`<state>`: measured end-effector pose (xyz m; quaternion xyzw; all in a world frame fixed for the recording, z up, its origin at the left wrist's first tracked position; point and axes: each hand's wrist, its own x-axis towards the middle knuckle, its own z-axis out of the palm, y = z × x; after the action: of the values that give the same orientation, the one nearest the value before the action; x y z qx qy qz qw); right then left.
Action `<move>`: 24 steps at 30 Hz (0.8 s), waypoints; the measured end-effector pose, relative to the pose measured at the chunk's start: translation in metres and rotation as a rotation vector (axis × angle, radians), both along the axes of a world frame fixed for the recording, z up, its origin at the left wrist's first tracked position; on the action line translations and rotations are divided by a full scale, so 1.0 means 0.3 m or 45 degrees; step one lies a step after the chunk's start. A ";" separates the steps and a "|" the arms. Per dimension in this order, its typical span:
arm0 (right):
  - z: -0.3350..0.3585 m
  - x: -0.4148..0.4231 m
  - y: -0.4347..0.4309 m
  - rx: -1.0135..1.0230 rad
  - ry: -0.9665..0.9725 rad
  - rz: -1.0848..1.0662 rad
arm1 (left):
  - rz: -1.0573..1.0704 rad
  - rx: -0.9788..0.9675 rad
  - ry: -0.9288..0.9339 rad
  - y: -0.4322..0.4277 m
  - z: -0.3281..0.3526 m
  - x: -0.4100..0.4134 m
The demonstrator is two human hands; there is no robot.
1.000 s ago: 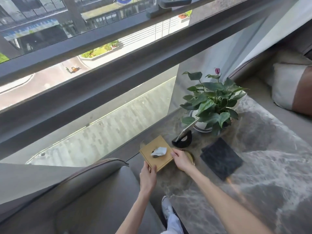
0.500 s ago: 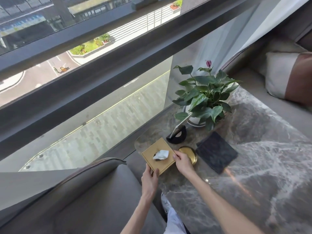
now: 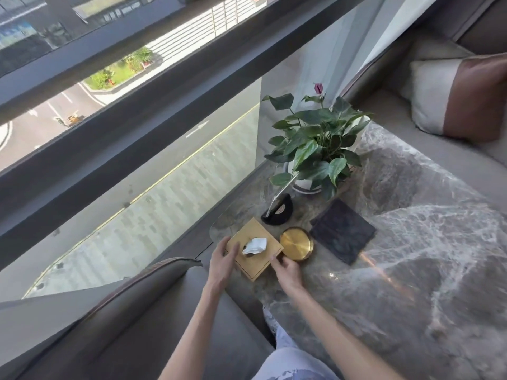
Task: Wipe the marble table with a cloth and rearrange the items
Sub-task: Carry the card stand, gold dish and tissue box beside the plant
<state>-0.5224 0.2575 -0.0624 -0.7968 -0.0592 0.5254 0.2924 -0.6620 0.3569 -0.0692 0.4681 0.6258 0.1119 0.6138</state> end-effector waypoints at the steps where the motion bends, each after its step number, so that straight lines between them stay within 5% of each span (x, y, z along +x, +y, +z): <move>1: -0.006 -0.015 0.001 -0.032 0.021 -0.016 | -0.023 -0.009 -0.022 0.008 -0.001 0.000; 9: 0.065 -0.055 0.007 -0.032 -0.018 0.066 | 0.175 -0.052 -0.126 -0.018 -0.015 0.000; 24: 0.095 -0.060 0.007 0.045 -0.020 0.034 | 0.114 0.011 -0.162 -0.011 -0.050 -0.026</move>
<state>-0.5403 0.2595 -0.0340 -0.7949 -0.0816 0.5218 0.2988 -0.6698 0.3535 -0.0842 0.4341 0.6054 0.1714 0.6447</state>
